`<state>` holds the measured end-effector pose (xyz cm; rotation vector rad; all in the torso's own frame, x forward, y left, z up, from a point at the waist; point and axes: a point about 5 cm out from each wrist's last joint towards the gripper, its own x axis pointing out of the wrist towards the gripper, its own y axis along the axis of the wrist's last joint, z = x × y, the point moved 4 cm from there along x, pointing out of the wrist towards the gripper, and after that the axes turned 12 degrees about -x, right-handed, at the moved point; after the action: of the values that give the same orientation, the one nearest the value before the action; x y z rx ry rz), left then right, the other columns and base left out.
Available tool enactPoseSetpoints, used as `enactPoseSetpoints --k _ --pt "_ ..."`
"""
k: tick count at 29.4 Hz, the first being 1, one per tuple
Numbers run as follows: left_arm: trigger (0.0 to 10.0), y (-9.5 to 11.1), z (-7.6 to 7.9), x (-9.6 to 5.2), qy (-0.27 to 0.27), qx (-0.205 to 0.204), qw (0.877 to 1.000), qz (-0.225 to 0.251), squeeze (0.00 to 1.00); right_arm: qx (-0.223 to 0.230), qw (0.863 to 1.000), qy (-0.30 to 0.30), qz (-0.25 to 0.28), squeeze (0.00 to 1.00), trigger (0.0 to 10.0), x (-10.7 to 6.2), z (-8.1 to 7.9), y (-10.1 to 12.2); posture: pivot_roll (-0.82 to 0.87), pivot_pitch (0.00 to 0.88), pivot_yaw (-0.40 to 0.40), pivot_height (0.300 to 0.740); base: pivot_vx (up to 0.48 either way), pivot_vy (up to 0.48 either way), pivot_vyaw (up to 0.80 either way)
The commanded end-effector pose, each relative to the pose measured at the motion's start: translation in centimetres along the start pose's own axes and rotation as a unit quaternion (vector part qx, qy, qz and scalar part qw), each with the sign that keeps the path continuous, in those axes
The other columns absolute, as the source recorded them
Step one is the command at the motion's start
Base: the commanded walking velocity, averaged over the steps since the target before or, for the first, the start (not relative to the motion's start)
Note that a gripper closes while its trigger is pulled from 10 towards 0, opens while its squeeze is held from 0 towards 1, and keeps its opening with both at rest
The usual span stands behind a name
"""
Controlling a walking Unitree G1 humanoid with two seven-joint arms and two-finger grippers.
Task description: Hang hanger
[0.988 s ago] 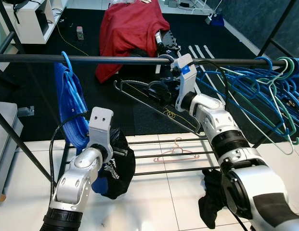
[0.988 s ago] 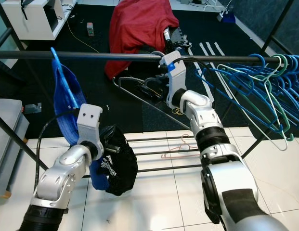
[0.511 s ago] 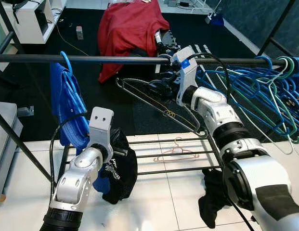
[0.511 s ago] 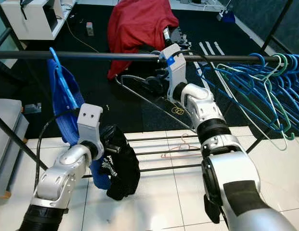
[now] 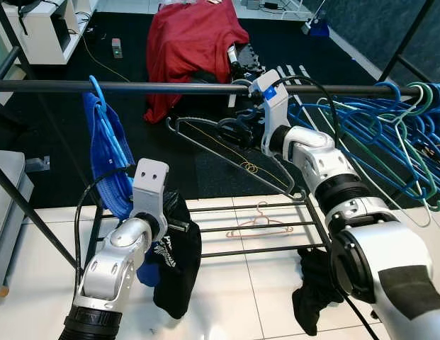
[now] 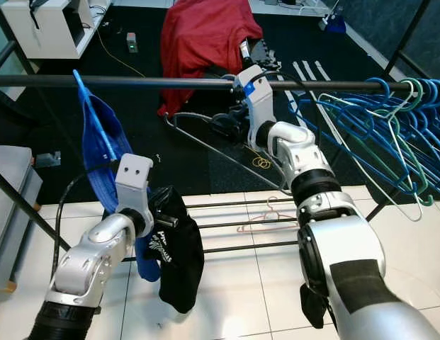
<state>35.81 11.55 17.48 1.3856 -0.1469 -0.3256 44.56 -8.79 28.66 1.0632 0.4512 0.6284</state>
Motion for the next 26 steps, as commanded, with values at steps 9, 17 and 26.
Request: enactPoseSetpoints --k 9,17,26 --pt "10.0 -0.7 0.14 -0.05 -0.011 0.002 1.0 -0.019 0.0 -0.001 0.999 0.024 -0.033 0.0 10.0 -0.27 0.36 0.11 -0.07 0.217 -0.055 0.74 0.0 0.0 0.0" --pt "10.0 -0.73 0.21 -0.06 -0.012 0.001 1.0 -0.02 0.0 -0.001 0.999 0.021 -0.04 0.0 10.0 -0.4 0.81 0.46 -0.07 0.217 -0.056 0.74 0.0 0.0 0.0" --pt "10.0 -0.82 0.27 -0.15 -0.015 0.001 1.0 -0.022 0.0 0.006 0.998 0.027 -0.049 0.0 10.0 -0.49 0.84 0.36 -0.07 0.213 -0.059 0.74 0.0 0.0 0.0"
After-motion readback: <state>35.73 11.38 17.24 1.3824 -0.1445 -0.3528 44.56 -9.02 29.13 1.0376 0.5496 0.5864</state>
